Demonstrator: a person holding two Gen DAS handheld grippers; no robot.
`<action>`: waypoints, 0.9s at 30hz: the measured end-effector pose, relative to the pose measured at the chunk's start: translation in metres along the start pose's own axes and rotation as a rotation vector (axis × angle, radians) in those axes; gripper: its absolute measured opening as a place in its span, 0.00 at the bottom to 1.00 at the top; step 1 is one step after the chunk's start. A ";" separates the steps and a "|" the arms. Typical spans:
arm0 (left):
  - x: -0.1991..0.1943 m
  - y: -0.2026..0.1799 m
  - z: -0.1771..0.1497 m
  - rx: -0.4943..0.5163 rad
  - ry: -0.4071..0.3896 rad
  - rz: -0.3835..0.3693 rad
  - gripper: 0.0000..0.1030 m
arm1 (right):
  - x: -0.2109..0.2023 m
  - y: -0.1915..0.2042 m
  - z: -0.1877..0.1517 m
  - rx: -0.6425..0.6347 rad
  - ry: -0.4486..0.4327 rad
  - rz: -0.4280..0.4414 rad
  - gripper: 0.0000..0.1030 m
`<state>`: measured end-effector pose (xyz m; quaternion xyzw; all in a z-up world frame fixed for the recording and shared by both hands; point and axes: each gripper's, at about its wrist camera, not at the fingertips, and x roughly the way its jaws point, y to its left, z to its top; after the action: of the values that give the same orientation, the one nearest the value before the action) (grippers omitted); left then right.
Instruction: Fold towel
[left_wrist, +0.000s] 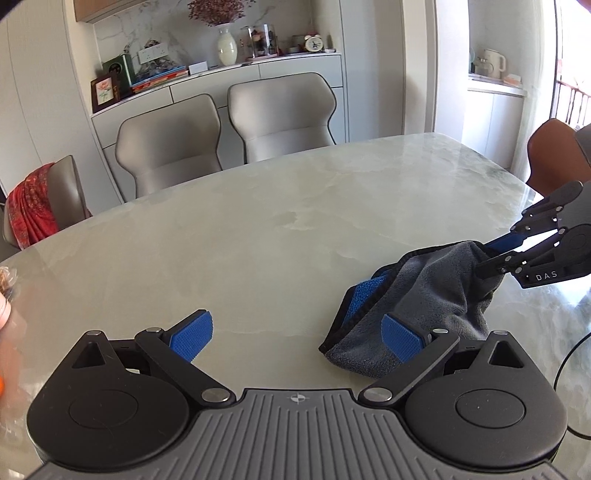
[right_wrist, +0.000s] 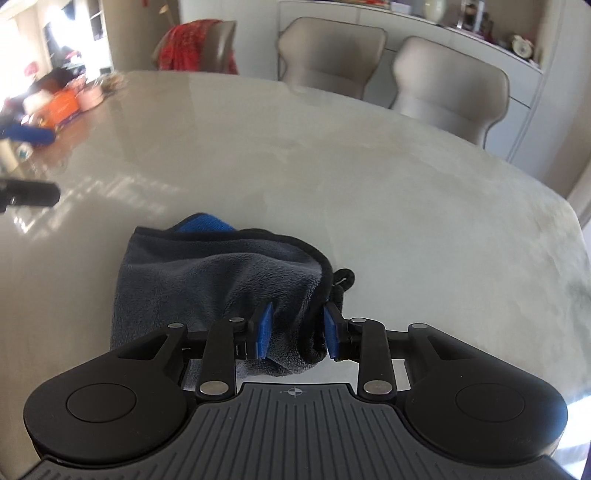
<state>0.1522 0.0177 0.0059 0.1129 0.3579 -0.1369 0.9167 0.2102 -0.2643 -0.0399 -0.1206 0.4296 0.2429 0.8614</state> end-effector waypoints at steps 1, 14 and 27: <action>0.001 0.000 0.001 0.009 -0.001 -0.010 0.97 | 0.000 0.000 0.002 -0.002 0.002 0.021 0.13; 0.004 -0.031 0.014 0.514 -0.037 -0.312 0.97 | -0.046 0.046 0.008 -0.306 -0.034 0.284 0.06; 0.048 -0.087 0.032 1.076 -0.092 -0.538 0.86 | -0.064 0.044 -0.002 -0.353 -0.057 0.311 0.06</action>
<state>0.1772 -0.0817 -0.0140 0.4602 0.2146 -0.5308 0.6786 0.1526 -0.2478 0.0101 -0.1947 0.3695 0.4473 0.7909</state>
